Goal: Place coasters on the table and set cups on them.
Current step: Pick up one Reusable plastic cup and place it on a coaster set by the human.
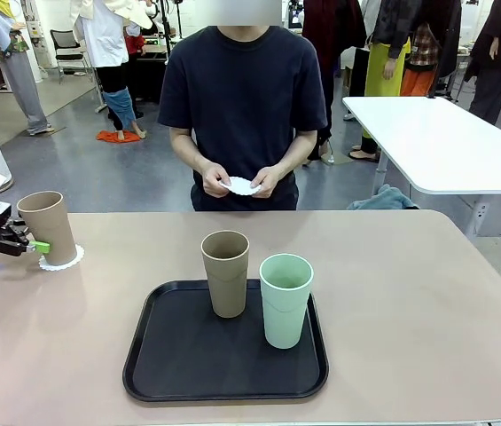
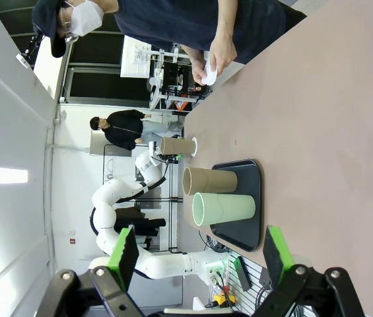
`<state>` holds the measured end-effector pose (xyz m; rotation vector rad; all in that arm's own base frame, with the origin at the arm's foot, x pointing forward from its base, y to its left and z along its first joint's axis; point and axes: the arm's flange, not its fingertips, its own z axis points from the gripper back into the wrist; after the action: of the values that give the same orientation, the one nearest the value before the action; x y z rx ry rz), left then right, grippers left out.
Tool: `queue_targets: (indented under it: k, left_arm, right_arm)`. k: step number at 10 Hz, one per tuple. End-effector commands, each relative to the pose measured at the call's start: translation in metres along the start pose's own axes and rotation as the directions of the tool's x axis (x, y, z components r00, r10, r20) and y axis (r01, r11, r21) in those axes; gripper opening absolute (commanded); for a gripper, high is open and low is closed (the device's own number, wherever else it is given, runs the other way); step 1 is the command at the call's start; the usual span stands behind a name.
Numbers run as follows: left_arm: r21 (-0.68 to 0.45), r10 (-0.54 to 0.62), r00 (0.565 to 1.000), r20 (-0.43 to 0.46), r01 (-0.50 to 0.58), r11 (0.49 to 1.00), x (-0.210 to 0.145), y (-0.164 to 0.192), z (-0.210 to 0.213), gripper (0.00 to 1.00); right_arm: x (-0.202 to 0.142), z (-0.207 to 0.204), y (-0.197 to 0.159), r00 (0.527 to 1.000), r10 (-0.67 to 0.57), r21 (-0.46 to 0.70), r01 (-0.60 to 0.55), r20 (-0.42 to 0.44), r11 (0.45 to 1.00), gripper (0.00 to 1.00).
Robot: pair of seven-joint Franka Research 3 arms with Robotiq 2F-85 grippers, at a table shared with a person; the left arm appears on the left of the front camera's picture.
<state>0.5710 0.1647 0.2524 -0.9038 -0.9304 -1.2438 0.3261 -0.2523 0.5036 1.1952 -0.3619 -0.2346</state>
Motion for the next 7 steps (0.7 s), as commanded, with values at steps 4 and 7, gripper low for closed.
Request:
queue_targets:
  k: [4,7]
  left_arm:
    - [-0.023,0.045,0.995,-0.093,-0.047,0.999,-0.012,0.012,0.006,1.0]
    - [-0.004,0.042,0.982,-0.186,-0.043,0.999,-0.007,0.007,0.017,1.0]
  right_arm:
    - [0.001,0.0,0.0,1.0,0.004,0.013,-0.004,-0.002,1.0,1.0]
    - [0.001,0.0,0.0,1.0,0.004,0.013,-0.004,-0.002,1.0,1.0]
